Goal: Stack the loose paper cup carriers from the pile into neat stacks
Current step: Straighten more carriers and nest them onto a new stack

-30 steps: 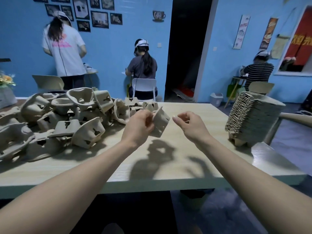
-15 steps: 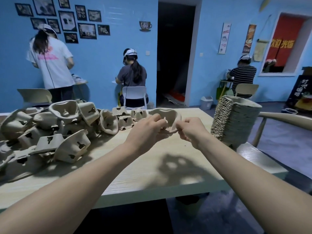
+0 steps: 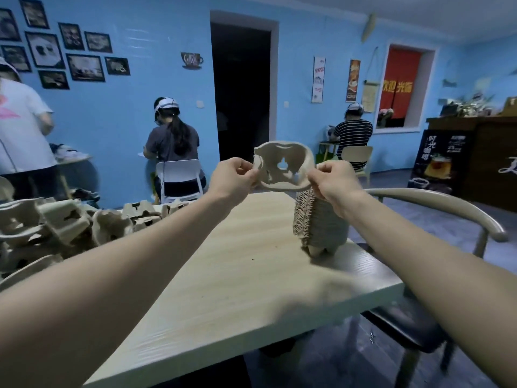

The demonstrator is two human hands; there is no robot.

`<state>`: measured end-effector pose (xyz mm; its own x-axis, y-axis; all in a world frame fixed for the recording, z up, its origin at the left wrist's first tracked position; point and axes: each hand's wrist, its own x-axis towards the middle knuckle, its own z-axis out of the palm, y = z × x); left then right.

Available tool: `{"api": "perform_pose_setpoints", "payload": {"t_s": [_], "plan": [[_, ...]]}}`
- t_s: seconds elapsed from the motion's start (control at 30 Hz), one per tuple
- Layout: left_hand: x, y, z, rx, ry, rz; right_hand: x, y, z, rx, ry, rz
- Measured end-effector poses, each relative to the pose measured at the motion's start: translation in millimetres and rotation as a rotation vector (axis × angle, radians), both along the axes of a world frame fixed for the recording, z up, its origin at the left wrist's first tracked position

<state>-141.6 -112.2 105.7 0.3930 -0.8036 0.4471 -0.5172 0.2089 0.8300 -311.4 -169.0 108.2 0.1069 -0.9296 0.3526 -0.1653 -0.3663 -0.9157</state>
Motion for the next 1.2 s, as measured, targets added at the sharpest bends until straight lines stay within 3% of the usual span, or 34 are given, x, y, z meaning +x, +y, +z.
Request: {"api": "perform_pose_setpoints", "payload": {"t_s": [0.33, 0.73, 1.2], "plan": [[-66.3, -58.8, 19.9, 0.005, 0.278, -0.131, -56.4, -53.6, 8.8, -0.003, -0.085, -0.315], [-90.0, -86.7, 6.6, 0.034, 0.239, -0.076, -69.7, -68.0, -5.8, 0.000, 0.057, -0.391], [-85.4, -91.6, -11.4, 0.129, 0.032, 0.015, -67.2, -62.9, -25.6, -0.033, 0.317, -0.283]]}}
